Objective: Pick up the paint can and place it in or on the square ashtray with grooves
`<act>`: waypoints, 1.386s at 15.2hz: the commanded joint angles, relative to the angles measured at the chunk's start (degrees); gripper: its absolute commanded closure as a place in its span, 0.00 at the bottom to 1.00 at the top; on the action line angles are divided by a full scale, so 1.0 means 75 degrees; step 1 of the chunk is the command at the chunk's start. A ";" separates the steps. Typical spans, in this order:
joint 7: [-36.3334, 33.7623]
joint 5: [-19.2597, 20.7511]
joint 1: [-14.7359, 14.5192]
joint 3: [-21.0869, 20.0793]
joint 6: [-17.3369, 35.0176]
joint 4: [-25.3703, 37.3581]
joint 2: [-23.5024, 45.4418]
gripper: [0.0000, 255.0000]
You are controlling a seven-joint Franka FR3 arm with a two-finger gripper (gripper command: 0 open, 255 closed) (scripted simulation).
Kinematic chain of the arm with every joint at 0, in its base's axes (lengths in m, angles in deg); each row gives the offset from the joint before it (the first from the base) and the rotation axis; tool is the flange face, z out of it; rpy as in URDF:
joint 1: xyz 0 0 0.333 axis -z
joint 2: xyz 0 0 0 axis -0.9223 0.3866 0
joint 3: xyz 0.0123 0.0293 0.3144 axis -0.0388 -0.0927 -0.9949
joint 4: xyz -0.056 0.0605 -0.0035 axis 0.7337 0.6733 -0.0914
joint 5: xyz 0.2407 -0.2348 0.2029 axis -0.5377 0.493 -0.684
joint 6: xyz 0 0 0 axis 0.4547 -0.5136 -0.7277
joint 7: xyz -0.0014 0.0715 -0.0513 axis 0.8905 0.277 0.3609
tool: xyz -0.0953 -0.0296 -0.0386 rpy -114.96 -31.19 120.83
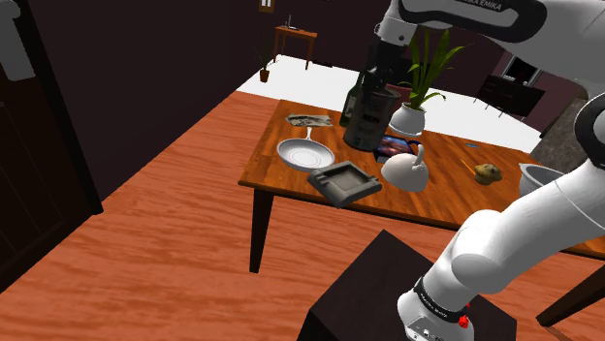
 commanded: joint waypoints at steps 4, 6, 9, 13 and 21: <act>-0.0360 0.0004 -0.0082 -0.0253 0.0117 -0.0527 -0.0430 1.00; -0.0371 0.0014 -0.0077 -0.0251 0.0322 -0.0804 -0.0502 1.00; -0.0386 0.0028 -0.0069 -0.0247 0.0628 -0.1205 -0.0598 1.00; -0.0404 0.0045 -0.0060 -0.0239 0.1033 -0.1714 -0.0701 1.00; -0.0435 0.0079 -0.0040 -0.0214 0.1842 -0.2651 -0.0830 1.00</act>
